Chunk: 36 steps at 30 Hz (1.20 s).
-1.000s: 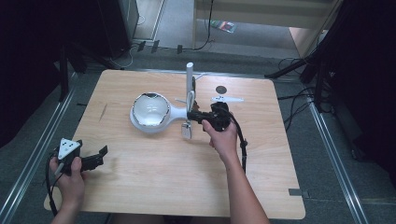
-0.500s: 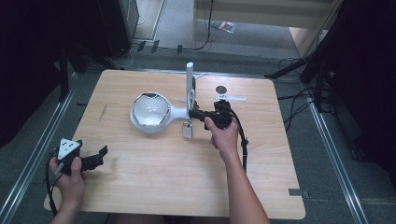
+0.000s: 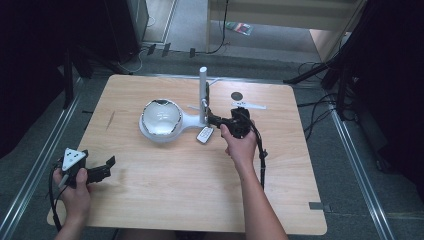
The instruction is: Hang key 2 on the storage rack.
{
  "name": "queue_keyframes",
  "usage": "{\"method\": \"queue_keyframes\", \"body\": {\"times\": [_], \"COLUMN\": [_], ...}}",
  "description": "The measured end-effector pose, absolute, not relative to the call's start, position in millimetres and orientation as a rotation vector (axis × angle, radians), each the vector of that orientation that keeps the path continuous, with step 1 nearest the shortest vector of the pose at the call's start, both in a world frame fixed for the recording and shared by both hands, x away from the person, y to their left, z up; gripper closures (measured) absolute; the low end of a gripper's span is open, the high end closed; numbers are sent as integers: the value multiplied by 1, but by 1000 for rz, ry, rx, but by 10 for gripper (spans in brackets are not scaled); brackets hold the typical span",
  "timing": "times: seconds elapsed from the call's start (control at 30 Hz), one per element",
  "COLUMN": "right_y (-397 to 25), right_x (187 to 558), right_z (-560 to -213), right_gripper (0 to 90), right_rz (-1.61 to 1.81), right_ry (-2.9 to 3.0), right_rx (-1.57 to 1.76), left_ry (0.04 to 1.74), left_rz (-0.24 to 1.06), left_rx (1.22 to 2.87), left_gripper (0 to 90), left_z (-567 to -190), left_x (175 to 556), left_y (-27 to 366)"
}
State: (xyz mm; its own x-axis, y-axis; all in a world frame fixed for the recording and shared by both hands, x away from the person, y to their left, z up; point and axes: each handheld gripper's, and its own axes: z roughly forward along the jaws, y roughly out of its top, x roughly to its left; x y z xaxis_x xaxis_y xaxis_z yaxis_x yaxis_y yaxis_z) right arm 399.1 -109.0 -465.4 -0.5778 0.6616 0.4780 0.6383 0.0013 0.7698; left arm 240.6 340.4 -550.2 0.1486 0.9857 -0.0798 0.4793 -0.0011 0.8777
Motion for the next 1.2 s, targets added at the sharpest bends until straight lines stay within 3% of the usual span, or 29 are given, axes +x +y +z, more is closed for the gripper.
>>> {"method": "queue_keyframes", "body": {"times": [0.13, 0.23, 0.4, 0.6, 0.67, 1.2], "right_y": [-108, -107, -104, -104, -103, -112], "right_x": [392, 386, 377, 366, 361, 342], "right_z": [-461, -458, -453, -449, -449, -450], "right_gripper": [819, 759, 482, 88, 0, 0], "right_rz": [1607, 1550, 1442, 1228, 1185, 1138], "right_ry": [2195, 2180, 2106, 2038, 2061, 1966], "right_rx": [1399, 1364, 1289, 1263, 1222, 1215], "left_ry": [1449, 1449, 1449, 1448, 1449, 1450], "left_rz": [774, 774, 776, 778, 778, 776], "left_rx": [1600, 1604, 1604, 1603, 1602, 1604], "left_gripper": [7, 7, 7, 7, 7, 7], "left_z": [-550, -550, -550, -550, -550, -550], "left_x": [241, 241, 241, 241, 241, 241], "left_y": [341, 341, 340, 340, 340, 340]}}
